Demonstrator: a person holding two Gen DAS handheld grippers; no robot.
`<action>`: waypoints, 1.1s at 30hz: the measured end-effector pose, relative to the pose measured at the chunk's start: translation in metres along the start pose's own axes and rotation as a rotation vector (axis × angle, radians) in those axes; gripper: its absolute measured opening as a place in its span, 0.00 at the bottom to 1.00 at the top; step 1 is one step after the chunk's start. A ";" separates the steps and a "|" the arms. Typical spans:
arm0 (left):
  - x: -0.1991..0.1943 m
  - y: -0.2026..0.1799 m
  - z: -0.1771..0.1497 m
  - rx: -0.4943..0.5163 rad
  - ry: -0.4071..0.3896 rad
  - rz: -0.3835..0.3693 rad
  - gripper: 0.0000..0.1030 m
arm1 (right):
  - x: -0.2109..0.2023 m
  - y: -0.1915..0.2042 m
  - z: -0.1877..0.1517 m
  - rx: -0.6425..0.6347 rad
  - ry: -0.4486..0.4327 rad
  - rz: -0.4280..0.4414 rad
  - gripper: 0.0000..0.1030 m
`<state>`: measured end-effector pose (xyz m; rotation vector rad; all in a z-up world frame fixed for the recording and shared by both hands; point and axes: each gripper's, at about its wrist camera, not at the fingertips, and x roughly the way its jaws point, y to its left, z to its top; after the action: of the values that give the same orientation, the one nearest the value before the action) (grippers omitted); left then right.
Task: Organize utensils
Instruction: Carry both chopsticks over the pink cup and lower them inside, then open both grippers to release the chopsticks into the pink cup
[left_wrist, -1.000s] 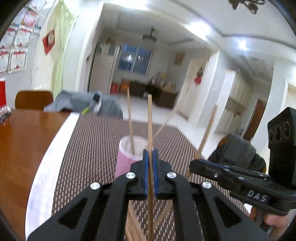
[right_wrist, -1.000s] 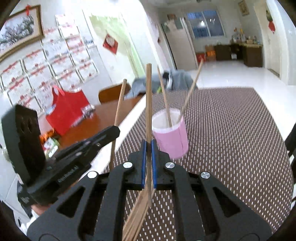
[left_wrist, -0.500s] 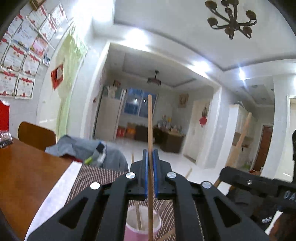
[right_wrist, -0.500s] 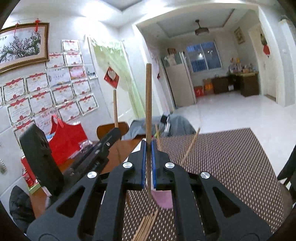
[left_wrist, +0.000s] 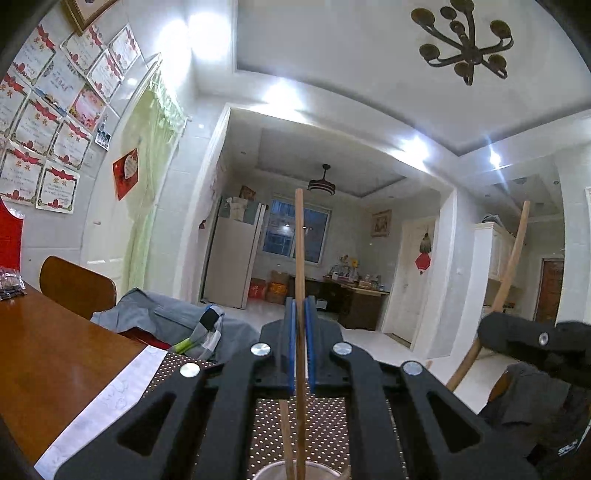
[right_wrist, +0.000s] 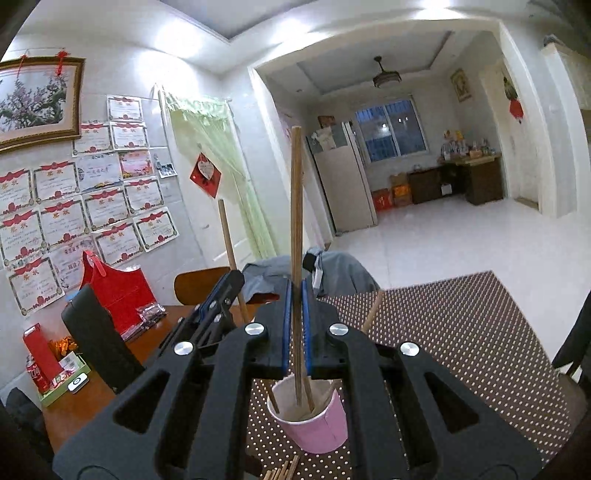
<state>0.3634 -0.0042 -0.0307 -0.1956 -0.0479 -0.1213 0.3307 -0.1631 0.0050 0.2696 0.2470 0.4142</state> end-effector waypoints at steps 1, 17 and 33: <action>0.001 -0.001 -0.002 -0.001 0.001 0.002 0.05 | 0.003 -0.002 -0.001 0.004 0.007 -0.004 0.05; 0.004 -0.010 -0.023 0.025 0.156 0.060 0.19 | 0.025 -0.011 -0.008 0.025 0.126 -0.006 0.06; -0.017 -0.018 -0.021 0.127 0.257 0.107 0.29 | 0.036 -0.001 -0.017 0.000 0.169 -0.005 0.06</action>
<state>0.3449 -0.0235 -0.0485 -0.0543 0.2105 -0.0360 0.3582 -0.1453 -0.0177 0.2337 0.4134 0.4322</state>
